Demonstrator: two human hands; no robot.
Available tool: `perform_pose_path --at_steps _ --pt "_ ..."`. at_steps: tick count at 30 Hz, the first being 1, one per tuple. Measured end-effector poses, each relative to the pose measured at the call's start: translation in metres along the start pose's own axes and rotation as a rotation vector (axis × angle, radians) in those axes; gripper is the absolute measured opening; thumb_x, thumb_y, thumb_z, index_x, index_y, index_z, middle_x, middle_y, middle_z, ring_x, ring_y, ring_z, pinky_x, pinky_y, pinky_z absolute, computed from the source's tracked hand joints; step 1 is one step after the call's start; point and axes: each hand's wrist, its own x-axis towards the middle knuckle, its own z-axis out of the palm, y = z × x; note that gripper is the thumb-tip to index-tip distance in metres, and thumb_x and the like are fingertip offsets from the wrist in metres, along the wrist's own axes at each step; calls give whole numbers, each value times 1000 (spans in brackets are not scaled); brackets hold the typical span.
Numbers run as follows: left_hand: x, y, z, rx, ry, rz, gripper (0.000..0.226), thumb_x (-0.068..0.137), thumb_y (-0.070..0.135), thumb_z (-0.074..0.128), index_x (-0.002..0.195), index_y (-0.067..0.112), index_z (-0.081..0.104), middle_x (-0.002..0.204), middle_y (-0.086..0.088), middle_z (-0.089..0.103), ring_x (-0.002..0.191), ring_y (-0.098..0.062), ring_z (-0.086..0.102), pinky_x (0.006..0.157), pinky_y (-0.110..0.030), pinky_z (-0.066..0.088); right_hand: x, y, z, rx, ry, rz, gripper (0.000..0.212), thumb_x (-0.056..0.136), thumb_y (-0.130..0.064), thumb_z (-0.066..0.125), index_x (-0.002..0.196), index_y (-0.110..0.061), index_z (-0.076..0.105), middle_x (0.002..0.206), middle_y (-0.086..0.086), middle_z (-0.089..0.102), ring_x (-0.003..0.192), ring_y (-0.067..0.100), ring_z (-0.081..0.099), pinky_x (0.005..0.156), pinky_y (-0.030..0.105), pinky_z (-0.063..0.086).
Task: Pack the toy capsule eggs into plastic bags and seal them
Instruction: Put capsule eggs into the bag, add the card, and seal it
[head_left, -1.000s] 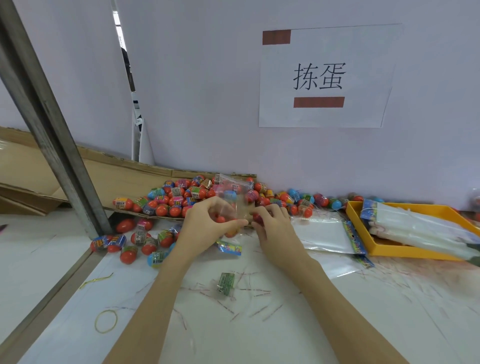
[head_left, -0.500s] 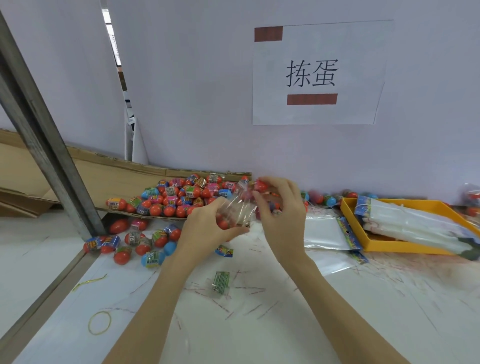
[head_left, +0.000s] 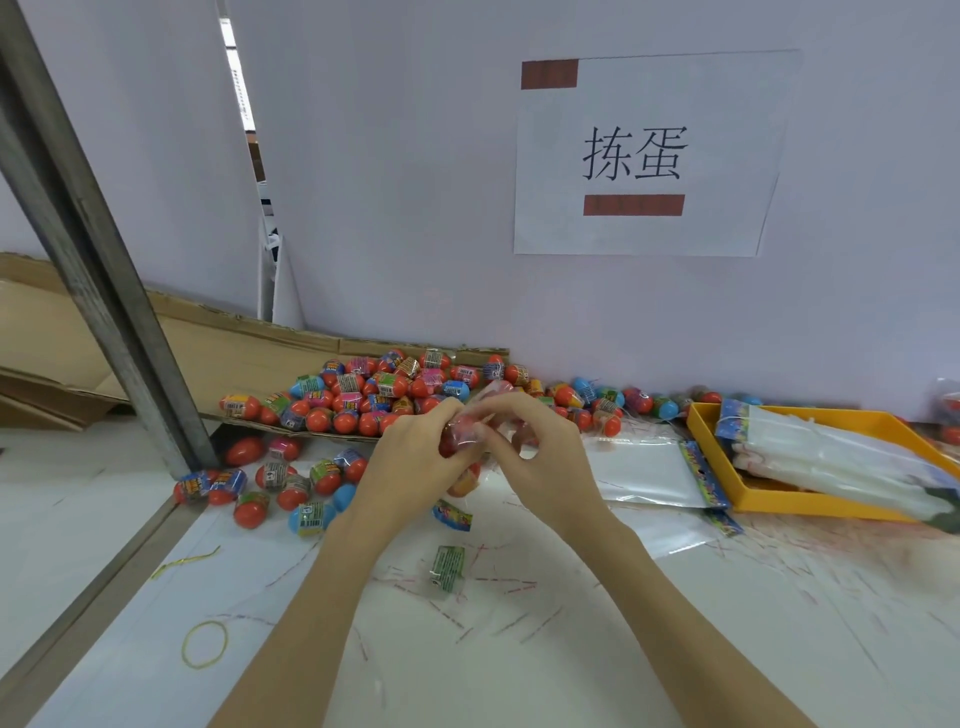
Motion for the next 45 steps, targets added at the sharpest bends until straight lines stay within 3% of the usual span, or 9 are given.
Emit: perform_pose_path --at_steps 7,13,21,25,27,31,35,40,45 --pt "2 -4 0 61 50 -19 30 99 50 62 105 20 64 72 6 65 66 -15 63 66 -39 55 0 -4 4 3 -89 -17 28 109 -16 50 121 -14 75 122 -6 68 121 10 57 106 33 45" --pt "4 -3 -2 -163 176 -188 29 85 61 75 84 33 66 76 20 68 71 3 64 65 -12 45 2 11 -9 -216 218 47 25 103 -4 53 117 -13 71 115 -5 66 112 12 58 98 29 48" --pt "5 -2 -5 -541 172 -339 40 87 55 76 90 16 76 79 2 77 75 -11 72 78 -28 52 -10 46 -11 -752 -245 175 33 108 -34 46 130 -25 68 147 -4 51 141 20 37 115 38 23" --pt "3 -2 -3 -689 45 -413 55 77 61 81 111 21 64 87 -8 78 66 -15 73 62 -35 58 -6 42 -9 -673 -138 139 25 103 -21 58 127 -23 66 128 2 57 120 25 47 102 37 33" --pt "3 -3 1 -628 17 -381 58 74 59 85 114 25 60 89 -8 78 75 -23 77 73 -41 64 -3 37 -10 -491 2 125 20 101 -15 62 120 -20 68 113 4 56 103 24 53 94 38 44" --pt "3 -1 7 -443 19 -269 62 68 58 90 117 35 59 88 17 75 77 -2 73 67 -15 56 1 19 -13 -176 219 35 23 103 -18 61 126 -20 66 105 0 58 85 13 59 78 23 51" --pt "2 2 11 -383 60 -244 66 66 59 87 119 35 56 83 16 73 79 -1 69 68 -10 53 2 -7 -7 -55 354 -144 27 101 -23 66 127 -17 59 108 -6 63 89 12 64 77 20 51" --pt "4 6 13 -352 86 -133 52 80 19 90 119 27 58 90 9 72 81 -4 70 71 -16 57 1 -15 5 -164 125 -257 28 102 -9 63 130 -9 62 124 1 60 109 10 61 89 16 53" --pt "2 10 12 -448 30 -84 88 77 20 92 139 48 37 90 10 72 83 -10 72 76 -17 58 1 -10 1 -300 60 -180 31 102 -4 59 133 -10 62 130 5 58 108 10 59 90 9 49"
